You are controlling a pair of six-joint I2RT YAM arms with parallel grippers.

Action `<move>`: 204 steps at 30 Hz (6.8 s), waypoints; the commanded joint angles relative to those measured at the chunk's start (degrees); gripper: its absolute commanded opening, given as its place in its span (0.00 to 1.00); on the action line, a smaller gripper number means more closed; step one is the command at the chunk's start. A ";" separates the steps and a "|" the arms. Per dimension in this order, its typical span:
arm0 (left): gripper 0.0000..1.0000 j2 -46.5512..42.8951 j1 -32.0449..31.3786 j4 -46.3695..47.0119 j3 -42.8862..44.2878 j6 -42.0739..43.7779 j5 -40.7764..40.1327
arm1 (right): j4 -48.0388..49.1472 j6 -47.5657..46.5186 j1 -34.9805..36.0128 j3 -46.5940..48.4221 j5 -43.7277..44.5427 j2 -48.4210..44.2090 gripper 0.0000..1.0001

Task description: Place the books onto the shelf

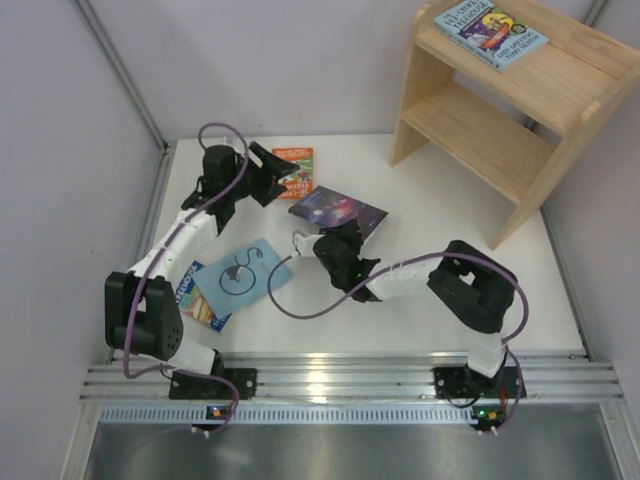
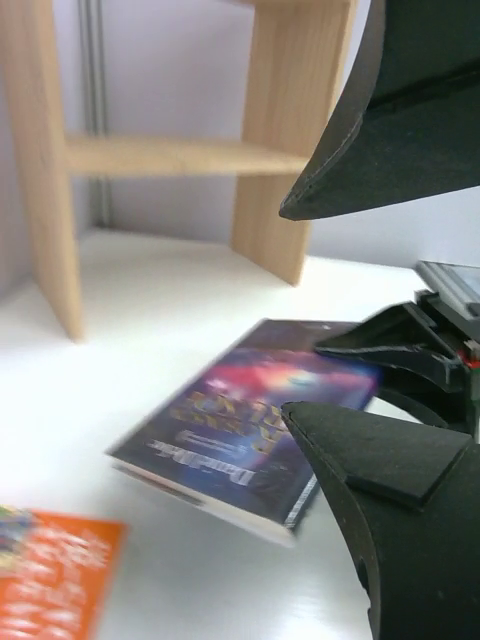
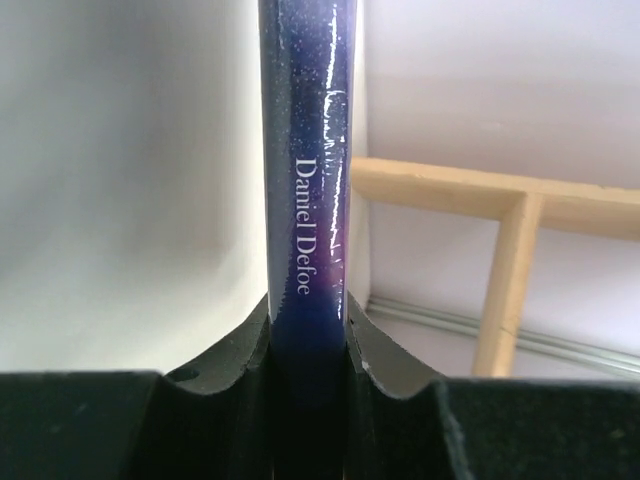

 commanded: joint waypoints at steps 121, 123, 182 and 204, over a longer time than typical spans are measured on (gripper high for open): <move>0.81 -24.25 5.05 -0.49 -14.16 7.90 5.82 | -44.16 10.23 -44.46 38.02 -29.85 -6.14 0.30; 0.81 -24.42 5.05 -0.48 -14.24 7.90 5.91 | -42.40 9.43 -44.64 37.05 -29.59 -6.14 0.29; 0.80 -26.80 4.96 -3.56 -13.10 8.51 4.68 | -37.39 4.51 -43.15 36.08 -25.46 -3.41 0.24; 0.82 -28.29 5.05 -7.16 -12.66 11.40 1.61 | -41.60 9.25 -37.70 36.96 -23.27 -9.21 0.46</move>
